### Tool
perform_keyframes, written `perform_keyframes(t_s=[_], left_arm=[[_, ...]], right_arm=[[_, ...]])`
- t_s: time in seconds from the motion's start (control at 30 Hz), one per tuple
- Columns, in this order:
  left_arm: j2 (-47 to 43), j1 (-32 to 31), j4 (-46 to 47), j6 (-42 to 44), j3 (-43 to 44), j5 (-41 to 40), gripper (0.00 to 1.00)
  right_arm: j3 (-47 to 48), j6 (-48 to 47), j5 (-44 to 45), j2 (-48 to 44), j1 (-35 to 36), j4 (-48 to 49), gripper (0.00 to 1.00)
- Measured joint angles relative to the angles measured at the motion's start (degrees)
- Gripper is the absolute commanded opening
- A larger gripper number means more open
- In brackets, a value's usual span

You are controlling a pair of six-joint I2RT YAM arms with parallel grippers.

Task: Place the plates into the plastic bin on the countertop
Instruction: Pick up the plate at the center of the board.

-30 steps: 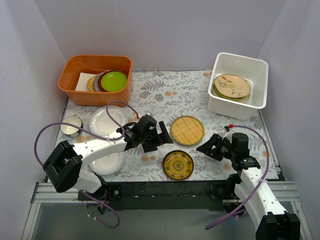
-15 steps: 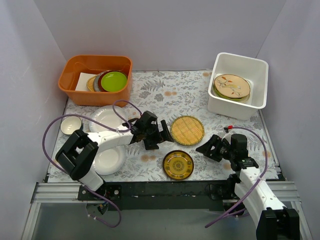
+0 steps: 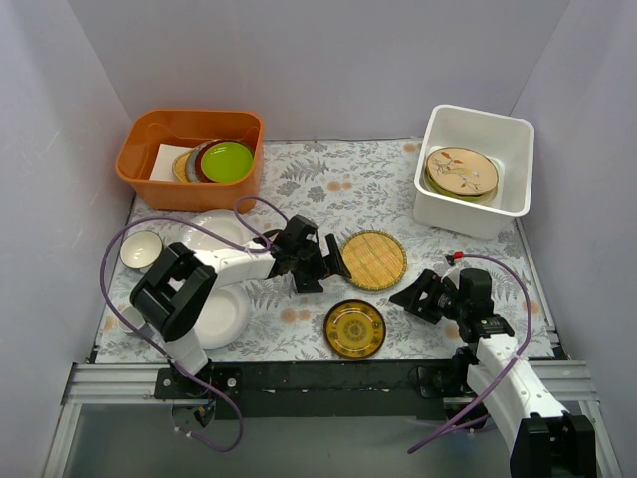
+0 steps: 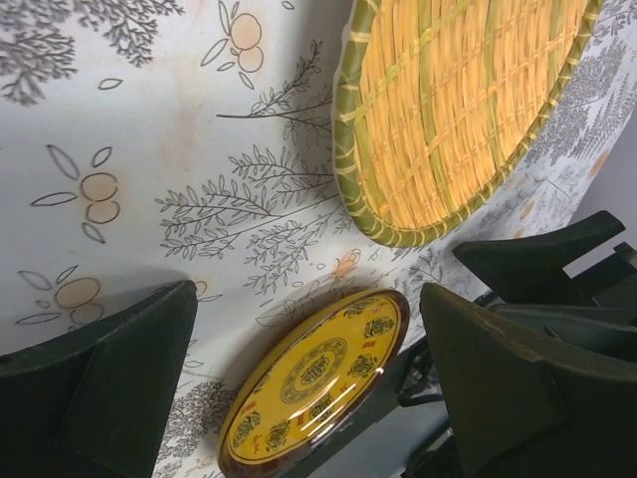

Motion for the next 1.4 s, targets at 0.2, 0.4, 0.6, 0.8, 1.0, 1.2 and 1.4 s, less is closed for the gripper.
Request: perform_keyframes(t_s=[0.2, 0.4, 0.6, 0.8, 1.0, 1.2, 1.4], left_arm=[[3.50, 0.37, 2.27, -0.02, 2.47, 1.79, 0.91], [6.45, 0.79, 5.40, -0.48, 4.24, 3.85, 0.85], [9.66, 1.11, 8.50, -1.31, 5.90, 6.08, 0.65], [12.81, 1.20, 10.75, -1.60, 6.88, 7.21, 0.36], [14.32, 1.38, 11.63, -1.73, 6.84, 7.74, 0.03], [14.12, 1.57, 14.36, -1.53, 6.93, 9.25, 0.00], [13.31, 1.55, 14.51, -1.29, 6.27, 8.96, 0.00]], right_arm=[[0.02, 0.39, -0.20, -1.31, 0.00, -0.28, 0.75], [0.02, 0.48, -0.26, -2.51, 0.00, -0.48, 0.75], [0.02, 0.48, -0.42, -2.56, 0.00, -0.61, 0.75], [0.02, 0.44, -0.42, -2.56, 0.00, -0.70, 0.75], [0.00, 0.39, -0.39, -2.78, 0.00, -0.85, 0.76], [-0.15, 0.28, -0.42, -2.97, -0.07, -0.81, 0.76], [-0.66, 0.24, -0.39, -4.02, -0.59, -1.36, 0.77]])
